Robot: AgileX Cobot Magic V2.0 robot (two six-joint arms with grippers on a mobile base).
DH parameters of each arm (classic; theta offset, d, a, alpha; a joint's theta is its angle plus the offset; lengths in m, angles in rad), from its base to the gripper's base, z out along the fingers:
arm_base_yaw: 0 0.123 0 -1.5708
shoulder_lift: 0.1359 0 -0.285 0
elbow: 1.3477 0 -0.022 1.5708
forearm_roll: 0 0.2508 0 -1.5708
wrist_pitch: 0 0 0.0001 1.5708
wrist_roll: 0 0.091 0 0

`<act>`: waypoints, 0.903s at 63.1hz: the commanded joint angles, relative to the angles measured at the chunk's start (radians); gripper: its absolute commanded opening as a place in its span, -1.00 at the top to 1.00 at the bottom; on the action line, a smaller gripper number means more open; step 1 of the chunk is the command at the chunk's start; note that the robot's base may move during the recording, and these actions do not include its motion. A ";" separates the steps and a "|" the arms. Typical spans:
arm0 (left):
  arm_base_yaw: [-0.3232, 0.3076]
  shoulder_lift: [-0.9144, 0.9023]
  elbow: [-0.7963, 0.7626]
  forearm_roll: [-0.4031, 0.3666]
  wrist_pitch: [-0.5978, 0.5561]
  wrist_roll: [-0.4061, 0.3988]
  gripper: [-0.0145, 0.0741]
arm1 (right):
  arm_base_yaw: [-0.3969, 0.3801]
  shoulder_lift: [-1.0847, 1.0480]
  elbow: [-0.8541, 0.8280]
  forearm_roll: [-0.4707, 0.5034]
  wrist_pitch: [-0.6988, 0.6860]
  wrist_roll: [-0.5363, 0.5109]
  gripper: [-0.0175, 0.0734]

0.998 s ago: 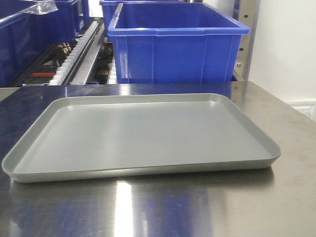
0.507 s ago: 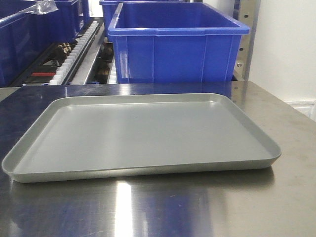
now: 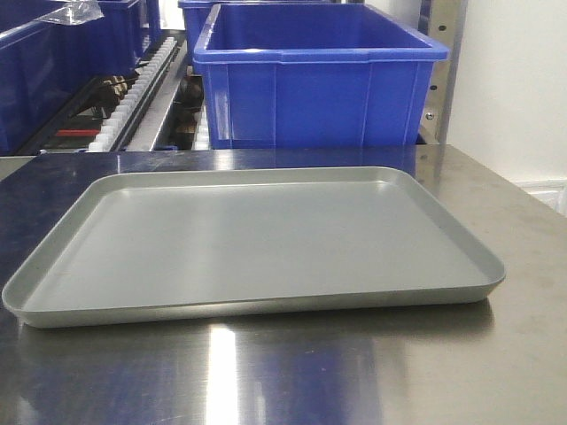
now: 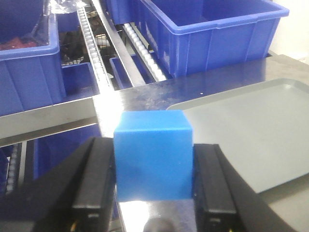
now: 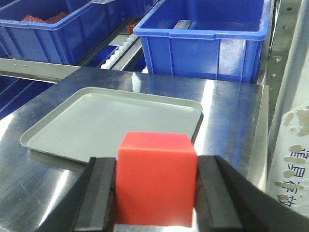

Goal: Sort and place red and blue blocks on shelf
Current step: 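Hold both cubes raised in both grippers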

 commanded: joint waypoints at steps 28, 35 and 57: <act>-0.003 -0.015 0.059 0.008 -0.133 -0.002 0.04 | -0.003 0.000 0.077 0.000 -0.142 -0.011 -0.02; -0.003 -0.015 0.065 0.008 -0.133 -0.002 0.04 | -0.003 0.000 0.077 0.000 -0.141 -0.011 -0.02; -0.003 -0.015 0.065 0.008 -0.133 -0.002 0.04 | -0.003 0.000 0.077 0.000 -0.142 -0.011 -0.02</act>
